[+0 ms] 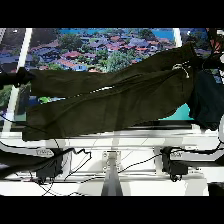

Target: Fold the clothes and pants, and hang the long-sleeved shirts on hangers.

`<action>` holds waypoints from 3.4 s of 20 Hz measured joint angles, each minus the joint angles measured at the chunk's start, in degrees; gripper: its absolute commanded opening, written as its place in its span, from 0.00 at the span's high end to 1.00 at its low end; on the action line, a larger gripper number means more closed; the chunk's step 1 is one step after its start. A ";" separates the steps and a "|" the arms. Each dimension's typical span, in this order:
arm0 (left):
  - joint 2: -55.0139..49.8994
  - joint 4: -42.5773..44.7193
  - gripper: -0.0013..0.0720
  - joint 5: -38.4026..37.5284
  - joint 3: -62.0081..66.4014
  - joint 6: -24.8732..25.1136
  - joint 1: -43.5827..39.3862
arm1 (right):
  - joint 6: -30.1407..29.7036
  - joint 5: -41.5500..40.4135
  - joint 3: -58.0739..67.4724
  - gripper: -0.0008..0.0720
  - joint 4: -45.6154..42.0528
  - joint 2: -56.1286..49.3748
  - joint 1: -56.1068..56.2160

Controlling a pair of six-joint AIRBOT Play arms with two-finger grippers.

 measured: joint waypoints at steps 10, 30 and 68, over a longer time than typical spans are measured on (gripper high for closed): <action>19.89 -13.79 0.96 -2.67 6.40 7.13 11.67 | 0.00 -0.94 0.22 0.94 -1.11 4.17 0.02; 6.69 22.93 0.95 24.96 -7.48 -11.21 0.87 | -4.74 -24.02 -1.75 0.94 12.04 -9.68 4.57; 27.67 34.86 0.05 2.47 -11.98 -16.35 -6.80 | 5.49 1.68 -26.86 0.13 18.97 9.75 -11.72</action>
